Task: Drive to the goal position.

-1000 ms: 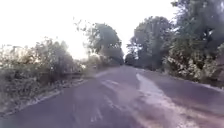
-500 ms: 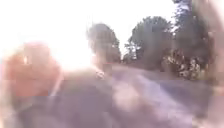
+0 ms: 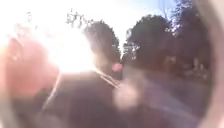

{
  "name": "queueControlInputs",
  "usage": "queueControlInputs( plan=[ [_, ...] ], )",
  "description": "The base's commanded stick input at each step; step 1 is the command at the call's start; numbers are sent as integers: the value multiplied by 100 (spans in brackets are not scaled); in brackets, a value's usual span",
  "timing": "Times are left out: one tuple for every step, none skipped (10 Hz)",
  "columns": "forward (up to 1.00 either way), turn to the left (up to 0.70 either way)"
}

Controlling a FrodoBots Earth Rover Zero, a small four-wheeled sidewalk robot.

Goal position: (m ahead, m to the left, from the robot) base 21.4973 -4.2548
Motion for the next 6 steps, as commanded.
queueControlInputs(
  plan=[
    [100, 0],
    [100, 0],
    [100, 0],
    [100, 0],
    [100, 0],
    [100, 0]
  ],
)
